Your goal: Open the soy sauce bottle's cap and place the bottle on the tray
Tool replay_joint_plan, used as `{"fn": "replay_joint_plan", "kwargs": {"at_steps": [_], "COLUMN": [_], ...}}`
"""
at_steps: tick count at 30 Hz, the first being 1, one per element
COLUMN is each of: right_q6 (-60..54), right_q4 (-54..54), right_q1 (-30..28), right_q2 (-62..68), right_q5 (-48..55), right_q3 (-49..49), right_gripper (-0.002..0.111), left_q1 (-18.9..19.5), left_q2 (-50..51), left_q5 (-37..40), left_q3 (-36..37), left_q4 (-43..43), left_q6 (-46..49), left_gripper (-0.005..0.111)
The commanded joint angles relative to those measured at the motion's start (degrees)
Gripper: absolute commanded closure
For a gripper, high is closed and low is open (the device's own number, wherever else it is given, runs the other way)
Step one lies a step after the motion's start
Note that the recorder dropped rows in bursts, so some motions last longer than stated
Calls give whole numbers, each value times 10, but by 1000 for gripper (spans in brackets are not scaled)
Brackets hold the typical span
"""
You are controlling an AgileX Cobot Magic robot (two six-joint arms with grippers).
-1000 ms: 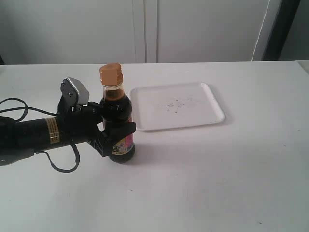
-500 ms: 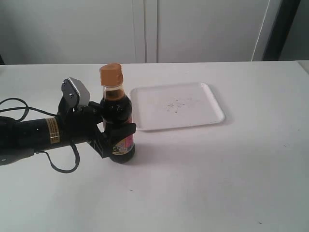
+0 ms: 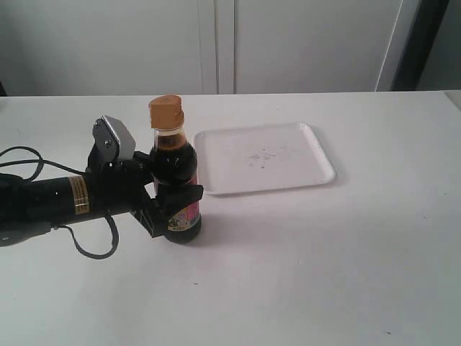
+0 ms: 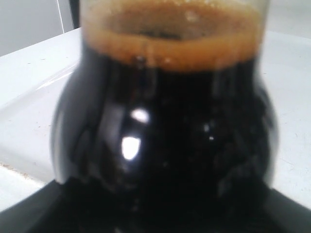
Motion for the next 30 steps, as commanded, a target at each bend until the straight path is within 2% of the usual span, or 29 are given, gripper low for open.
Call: {"fn": "replay_joint_plan", "kwargs": {"at_steps": [1, 15, 24, 30], "right_q6": [-4, -59, -59, -104], "right_q4": [1, -16, -64, -69], "right_q1": [0, 0, 1, 35], "right_q2": [4, 234, 394, 498], "right_q5": [-22, -13, 72, 180], "right_q3": [-55, -233, -330, -391], "right_gripper": [108, 108, 108, 108], "left_q1": [-3, -3, -3, -3], "left_q2": [3, 3, 3, 3], "left_q5": [12, 12, 12, 12], "left_q3": [2, 2, 2, 2], "left_q4": [26, 29, 31, 31], "left_q6": [-1, -1, -1, -1], "left_gripper": [106, 106, 106, 106]}}
